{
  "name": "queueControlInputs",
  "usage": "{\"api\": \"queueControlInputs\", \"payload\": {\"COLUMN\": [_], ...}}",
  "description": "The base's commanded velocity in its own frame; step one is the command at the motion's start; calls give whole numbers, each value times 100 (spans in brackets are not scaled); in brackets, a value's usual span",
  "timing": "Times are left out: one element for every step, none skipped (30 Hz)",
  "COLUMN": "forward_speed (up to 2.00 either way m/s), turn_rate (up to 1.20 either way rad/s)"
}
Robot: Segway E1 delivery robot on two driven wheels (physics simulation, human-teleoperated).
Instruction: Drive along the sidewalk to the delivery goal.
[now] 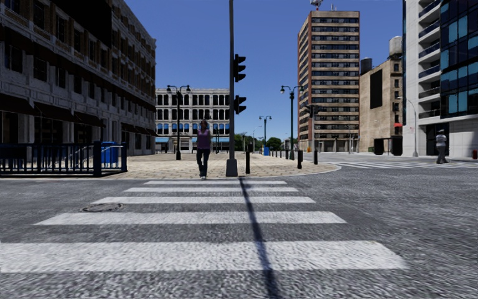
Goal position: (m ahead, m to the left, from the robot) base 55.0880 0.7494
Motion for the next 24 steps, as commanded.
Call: {"api": "queueControlInputs", "payload": {"forward_speed": [171, 171, 171, 171, 171, 171, 171, 171, 171, 171, 171, 171, 171, 171, 171, 171, 171, 171, 171, 171, 171, 171, 171, 171], "turn_rate": [0, 0, 0, 0, 0, 0, 0, 0, 0, 0, 0, 0, 0, 0, 0, 0, 0, 0, 0, 0, 0, 0, 0, 0]}}
